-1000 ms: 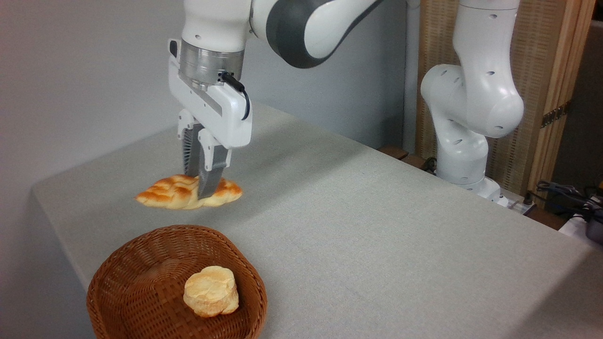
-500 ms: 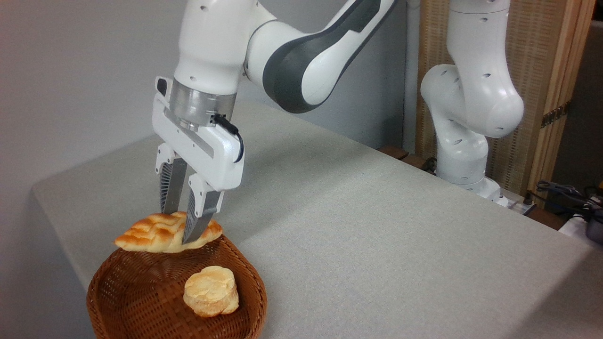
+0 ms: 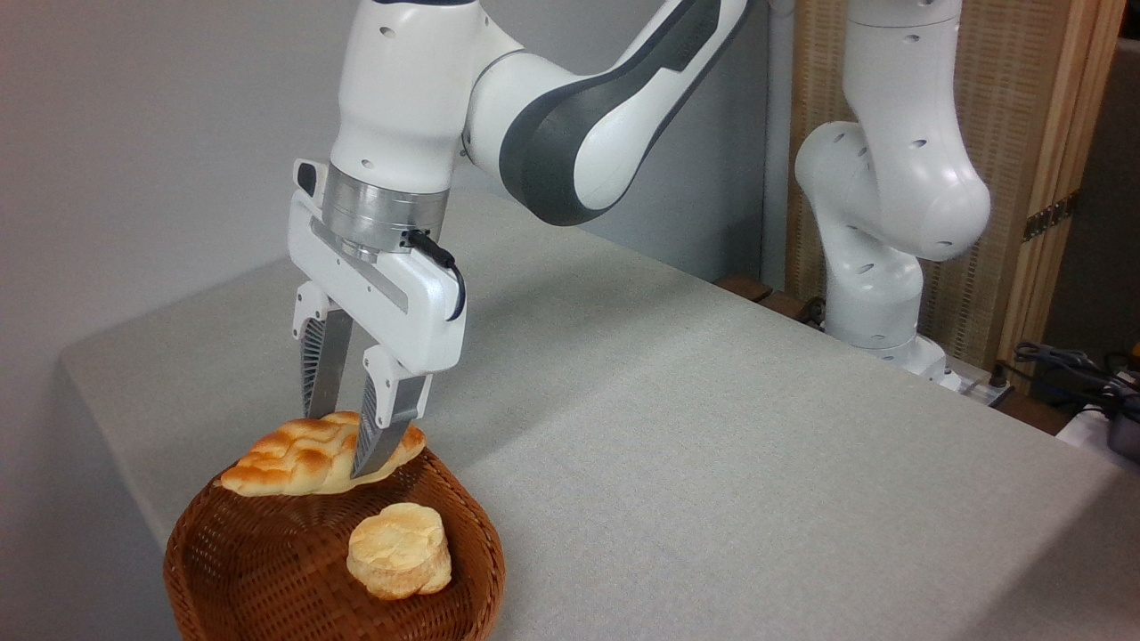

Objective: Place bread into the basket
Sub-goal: 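Lower the loaf into the basket beside the bun and open the gripper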

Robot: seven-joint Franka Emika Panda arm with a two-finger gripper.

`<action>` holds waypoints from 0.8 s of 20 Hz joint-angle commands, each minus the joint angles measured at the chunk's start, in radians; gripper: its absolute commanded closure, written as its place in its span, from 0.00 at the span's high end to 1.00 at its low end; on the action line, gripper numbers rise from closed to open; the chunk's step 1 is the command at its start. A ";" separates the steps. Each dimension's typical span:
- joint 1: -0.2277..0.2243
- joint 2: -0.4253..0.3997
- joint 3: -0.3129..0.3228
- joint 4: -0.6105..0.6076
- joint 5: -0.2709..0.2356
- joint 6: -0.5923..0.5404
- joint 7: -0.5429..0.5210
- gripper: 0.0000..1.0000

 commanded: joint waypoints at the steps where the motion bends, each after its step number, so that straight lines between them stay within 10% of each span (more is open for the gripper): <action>1: -0.003 -0.007 0.006 0.009 -0.022 0.010 0.014 1.00; 9: -0.006 -0.053 0.002 0.032 -0.016 -0.010 -0.020 1.00; 16: -0.015 -0.112 -0.044 0.139 0.101 -0.415 -0.069 1.00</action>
